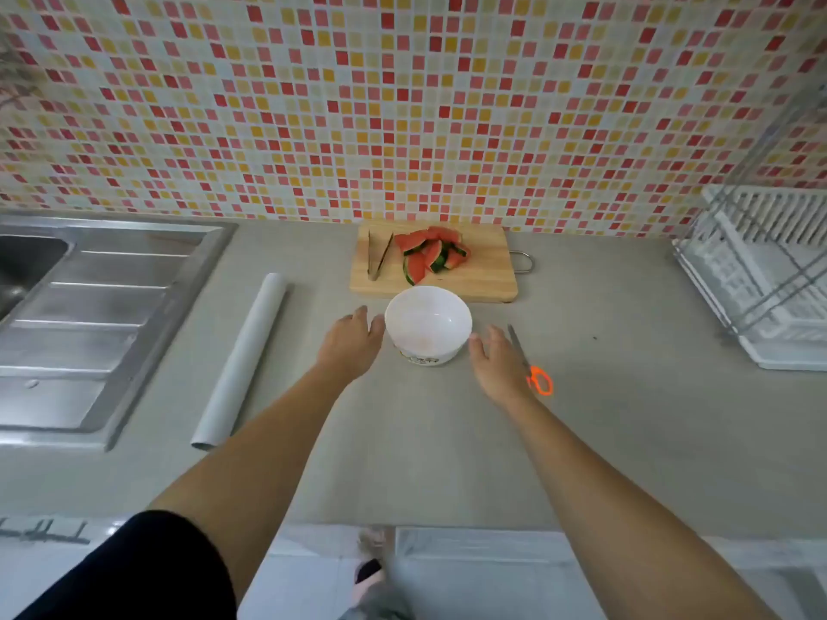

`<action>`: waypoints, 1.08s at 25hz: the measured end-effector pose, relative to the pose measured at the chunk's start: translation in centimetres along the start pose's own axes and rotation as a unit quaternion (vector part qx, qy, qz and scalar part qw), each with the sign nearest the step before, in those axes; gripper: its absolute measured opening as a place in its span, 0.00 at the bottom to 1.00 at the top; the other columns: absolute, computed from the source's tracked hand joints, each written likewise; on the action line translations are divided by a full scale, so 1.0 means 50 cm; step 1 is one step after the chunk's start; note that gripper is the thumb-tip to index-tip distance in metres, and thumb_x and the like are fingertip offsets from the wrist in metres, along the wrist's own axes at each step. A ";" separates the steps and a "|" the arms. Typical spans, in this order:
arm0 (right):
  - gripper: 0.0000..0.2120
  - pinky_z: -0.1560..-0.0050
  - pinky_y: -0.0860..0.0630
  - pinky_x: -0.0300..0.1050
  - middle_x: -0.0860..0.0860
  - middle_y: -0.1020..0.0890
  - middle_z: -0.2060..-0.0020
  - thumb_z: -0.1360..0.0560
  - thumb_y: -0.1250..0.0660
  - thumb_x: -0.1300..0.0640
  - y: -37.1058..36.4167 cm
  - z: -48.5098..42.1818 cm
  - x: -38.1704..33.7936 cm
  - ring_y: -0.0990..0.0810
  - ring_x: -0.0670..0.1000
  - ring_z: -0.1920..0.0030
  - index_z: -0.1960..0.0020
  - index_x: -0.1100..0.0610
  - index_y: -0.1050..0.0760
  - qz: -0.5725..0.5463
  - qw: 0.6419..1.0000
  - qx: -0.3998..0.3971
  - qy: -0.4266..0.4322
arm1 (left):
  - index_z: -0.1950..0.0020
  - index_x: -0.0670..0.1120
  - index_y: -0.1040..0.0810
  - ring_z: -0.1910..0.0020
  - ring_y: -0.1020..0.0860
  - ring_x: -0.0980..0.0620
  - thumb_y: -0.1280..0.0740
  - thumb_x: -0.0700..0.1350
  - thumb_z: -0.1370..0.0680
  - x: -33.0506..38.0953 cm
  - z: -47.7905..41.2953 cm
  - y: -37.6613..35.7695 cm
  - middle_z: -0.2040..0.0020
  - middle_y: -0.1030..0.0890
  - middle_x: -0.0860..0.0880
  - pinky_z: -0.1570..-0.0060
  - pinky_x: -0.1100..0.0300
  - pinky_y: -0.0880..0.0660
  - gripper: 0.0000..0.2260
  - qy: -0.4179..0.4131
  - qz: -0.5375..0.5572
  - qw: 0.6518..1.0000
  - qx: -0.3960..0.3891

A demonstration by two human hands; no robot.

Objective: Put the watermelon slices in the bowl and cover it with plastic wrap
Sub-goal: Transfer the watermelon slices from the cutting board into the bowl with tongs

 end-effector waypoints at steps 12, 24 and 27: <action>0.18 0.56 0.34 0.45 0.58 0.21 0.45 0.19 0.53 0.50 -0.080 -0.155 0.030 0.24 0.58 0.50 0.39 0.57 0.30 -0.053 0.995 0.023 -0.081 | 0.39 0.40 0.28 0.49 0.22 0.40 0.52 0.51 0.17 -0.007 -0.151 -0.120 0.50 0.21 0.41 0.49 0.46 0.23 0.20 0.014 0.127 0.989 -0.068; 0.16 0.60 0.27 0.50 0.54 0.22 0.61 0.20 0.53 0.52 -0.078 -0.202 0.035 0.24 0.58 0.59 0.51 0.58 0.29 -0.042 0.996 0.046 -0.066 | 0.39 0.39 0.28 0.45 0.26 0.38 0.45 0.52 0.19 -0.014 -0.300 -0.053 0.43 0.24 0.38 0.51 0.52 0.33 0.19 0.041 0.045 0.997 0.055; 0.16 0.62 0.25 0.51 0.52 0.23 0.64 0.20 0.52 0.52 -0.077 -0.201 0.037 0.23 0.57 0.61 0.50 0.58 0.28 -0.037 0.996 0.054 -0.058 | 0.34 0.36 0.34 0.40 0.30 0.39 0.43 0.53 0.20 -0.026 -0.395 -0.045 0.38 0.29 0.38 0.41 0.50 0.34 0.23 0.092 -0.055 0.994 0.030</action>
Point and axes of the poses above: each hand's wrist, its own z-axis away from the middle knuckle, its own y-axis out of the back of the hand, x = y × z, the point moved 7 cm from there along -z, towards the middle knuckle
